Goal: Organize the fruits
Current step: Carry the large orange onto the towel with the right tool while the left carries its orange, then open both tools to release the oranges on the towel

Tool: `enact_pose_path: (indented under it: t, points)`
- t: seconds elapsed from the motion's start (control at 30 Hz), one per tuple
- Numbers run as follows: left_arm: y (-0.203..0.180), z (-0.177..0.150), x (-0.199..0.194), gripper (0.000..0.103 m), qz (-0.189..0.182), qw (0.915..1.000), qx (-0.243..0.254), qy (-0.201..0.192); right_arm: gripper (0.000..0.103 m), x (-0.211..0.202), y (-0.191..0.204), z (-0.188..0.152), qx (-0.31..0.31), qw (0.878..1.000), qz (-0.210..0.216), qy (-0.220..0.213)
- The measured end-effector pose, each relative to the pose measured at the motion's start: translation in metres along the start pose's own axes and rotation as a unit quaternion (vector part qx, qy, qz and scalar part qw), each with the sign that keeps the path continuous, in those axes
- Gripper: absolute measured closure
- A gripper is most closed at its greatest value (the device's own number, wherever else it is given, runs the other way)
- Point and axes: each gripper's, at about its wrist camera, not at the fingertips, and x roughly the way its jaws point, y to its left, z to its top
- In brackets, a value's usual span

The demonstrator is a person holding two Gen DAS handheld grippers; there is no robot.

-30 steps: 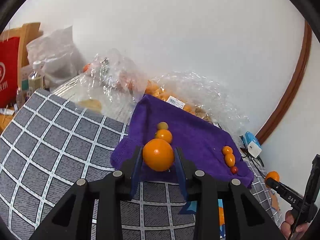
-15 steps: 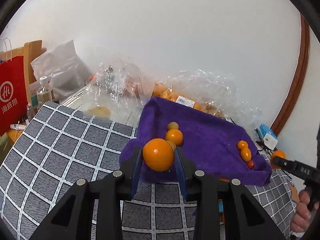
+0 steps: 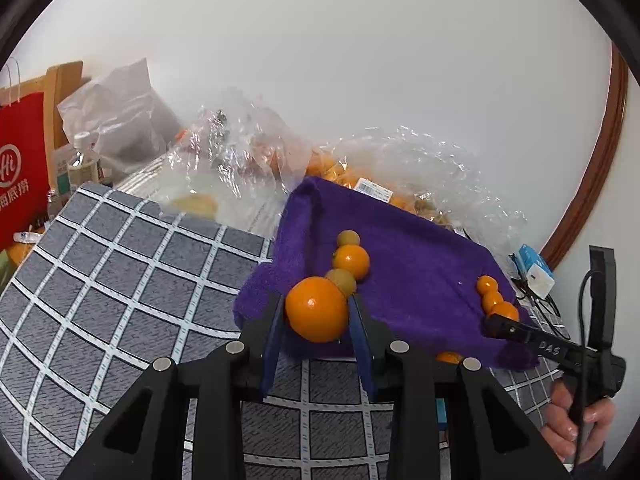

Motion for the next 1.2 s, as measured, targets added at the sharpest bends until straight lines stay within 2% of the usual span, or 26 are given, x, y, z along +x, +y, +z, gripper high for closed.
enact_pose_path:
  t: [0.27,0.4,0.57,0.67,0.77,0.83,0.93,1.0,1.2]
  points:
    - [-0.007,-0.001,0.000,0.072,-0.006,0.9999,0.015,0.002,0.058,-0.004,0.010,-0.007,-0.033,0.999,-0.010,-0.009]
    - [-0.009,0.002,0.005,0.072,-0.020,0.9996,0.010,0.017,0.056,-0.013,0.004,-0.007,-0.024,1.000,0.005,-0.011]
    - [-0.023,0.019,0.002,0.072,-0.041,0.9986,0.019,0.029,0.053,-0.024,-0.006,-0.004,-0.014,1.000,-0.003,-0.027]
    - [-0.039,0.033,0.011,0.072,-0.034,0.9978,0.042,0.038,0.053,-0.027,-0.008,-0.003,-0.022,0.999,-0.038,-0.032]
    - [-0.050,0.038,0.032,0.072,-0.018,0.9963,0.052,0.066,0.053,-0.032,-0.006,-0.005,-0.041,0.995,-0.071,-0.049]
    - [-0.055,0.037,0.050,0.072,-0.014,0.9938,0.057,0.095,0.053,-0.031,-0.007,-0.007,-0.047,0.994,-0.087,-0.052]
    - [-0.060,0.030,0.064,0.072,0.008,0.9902,0.072,0.119,0.053,-0.028,-0.010,-0.008,-0.052,0.991,-0.111,-0.050]
    - [-0.062,0.025,0.070,0.072,0.009,0.9877,0.086,0.130,0.053,-0.027,-0.012,-0.008,-0.052,0.990,-0.118,-0.052]
    - [-0.068,0.015,0.071,0.072,0.021,0.9871,0.116,0.108,0.053,-0.028,-0.008,-0.009,-0.060,0.989,-0.122,-0.060]
